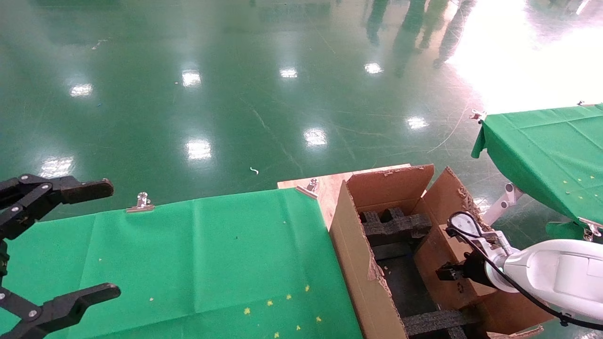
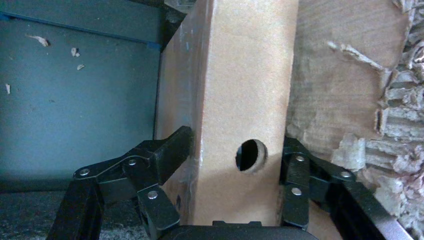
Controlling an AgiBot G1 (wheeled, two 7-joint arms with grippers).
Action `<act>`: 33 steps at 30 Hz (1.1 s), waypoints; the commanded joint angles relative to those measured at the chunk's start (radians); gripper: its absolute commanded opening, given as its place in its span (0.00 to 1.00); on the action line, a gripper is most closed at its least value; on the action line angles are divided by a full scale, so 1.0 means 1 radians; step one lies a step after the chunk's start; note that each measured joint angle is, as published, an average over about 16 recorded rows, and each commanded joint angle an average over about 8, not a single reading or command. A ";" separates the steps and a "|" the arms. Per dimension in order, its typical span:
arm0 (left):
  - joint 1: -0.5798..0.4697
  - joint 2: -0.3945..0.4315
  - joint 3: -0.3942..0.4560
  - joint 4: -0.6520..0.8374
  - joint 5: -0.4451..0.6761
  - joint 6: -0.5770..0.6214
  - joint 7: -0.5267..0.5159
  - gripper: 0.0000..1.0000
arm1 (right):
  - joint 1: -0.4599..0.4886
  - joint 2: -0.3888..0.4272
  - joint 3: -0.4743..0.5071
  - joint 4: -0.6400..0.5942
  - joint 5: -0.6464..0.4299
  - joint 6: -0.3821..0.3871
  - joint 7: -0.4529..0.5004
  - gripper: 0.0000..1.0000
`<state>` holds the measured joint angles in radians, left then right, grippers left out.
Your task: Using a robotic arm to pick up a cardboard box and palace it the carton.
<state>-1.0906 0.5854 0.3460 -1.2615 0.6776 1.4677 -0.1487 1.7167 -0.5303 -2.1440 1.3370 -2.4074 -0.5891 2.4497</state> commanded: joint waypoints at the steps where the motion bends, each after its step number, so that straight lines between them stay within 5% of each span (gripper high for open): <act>1: 0.000 0.000 0.000 0.000 0.000 0.000 0.000 1.00 | 0.000 -0.001 0.000 -0.005 0.005 0.005 -0.002 1.00; 21: 0.000 0.000 0.000 0.000 0.000 0.000 0.000 1.00 | 0.124 0.033 0.037 0.010 0.079 0.048 -0.064 1.00; 33: 0.000 0.000 0.000 0.000 0.000 0.000 0.000 1.00 | 0.318 0.060 0.069 0.028 0.370 0.238 -0.264 1.00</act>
<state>-1.0907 0.5852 0.3464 -1.2614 0.6773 1.4676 -0.1485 2.0362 -0.4696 -2.0731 1.3646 -2.0296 -0.3660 2.1856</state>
